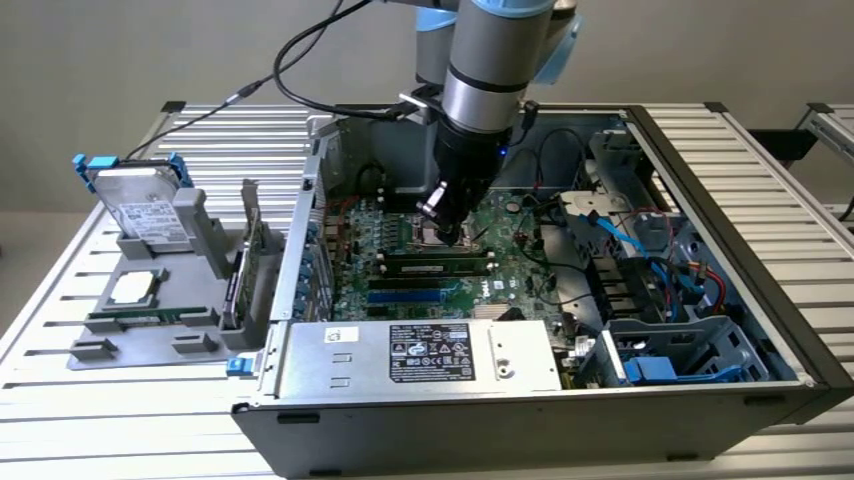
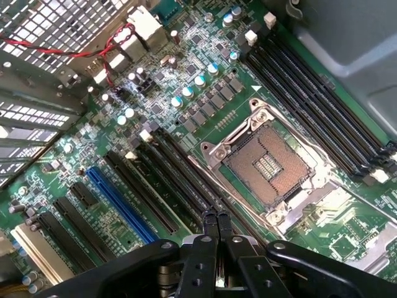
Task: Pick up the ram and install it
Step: 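Press down the ram until it locks into place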
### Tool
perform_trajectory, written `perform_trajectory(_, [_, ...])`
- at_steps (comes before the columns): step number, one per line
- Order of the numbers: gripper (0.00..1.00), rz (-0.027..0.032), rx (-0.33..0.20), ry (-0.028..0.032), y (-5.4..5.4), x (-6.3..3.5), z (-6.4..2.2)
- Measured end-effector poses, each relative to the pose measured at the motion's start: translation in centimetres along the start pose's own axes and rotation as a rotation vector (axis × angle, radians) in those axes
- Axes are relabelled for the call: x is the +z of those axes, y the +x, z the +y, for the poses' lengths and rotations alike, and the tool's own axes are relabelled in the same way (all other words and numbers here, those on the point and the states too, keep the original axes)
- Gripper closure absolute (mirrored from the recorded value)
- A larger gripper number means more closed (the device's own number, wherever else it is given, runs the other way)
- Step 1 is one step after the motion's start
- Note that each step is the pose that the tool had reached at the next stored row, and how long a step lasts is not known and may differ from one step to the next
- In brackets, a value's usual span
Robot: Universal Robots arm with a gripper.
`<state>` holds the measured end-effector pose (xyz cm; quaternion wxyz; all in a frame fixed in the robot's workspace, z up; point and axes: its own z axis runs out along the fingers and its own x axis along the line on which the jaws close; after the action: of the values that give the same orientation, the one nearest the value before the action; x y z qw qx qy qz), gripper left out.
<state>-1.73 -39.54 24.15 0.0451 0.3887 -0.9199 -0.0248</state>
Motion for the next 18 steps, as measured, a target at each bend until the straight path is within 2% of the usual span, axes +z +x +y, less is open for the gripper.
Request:
perform_trajectory(4, [0.9, -0.0198, 0.024, 0.0167, -0.06, 0.01, 0.05])
perform_trajectory(6, [0.9, -0.0273, 0.036, 0.0226, -0.06, 0.02, 0.07])
perform_trajectory(11, [0.9, -0.0419, 0.066, 0.0335, -0.06, 0.04, 0.1])
perform_trajectory(18, [0.9, -0.0591, 0.119, 0.0444, -0.06, 0.07, 0.11])
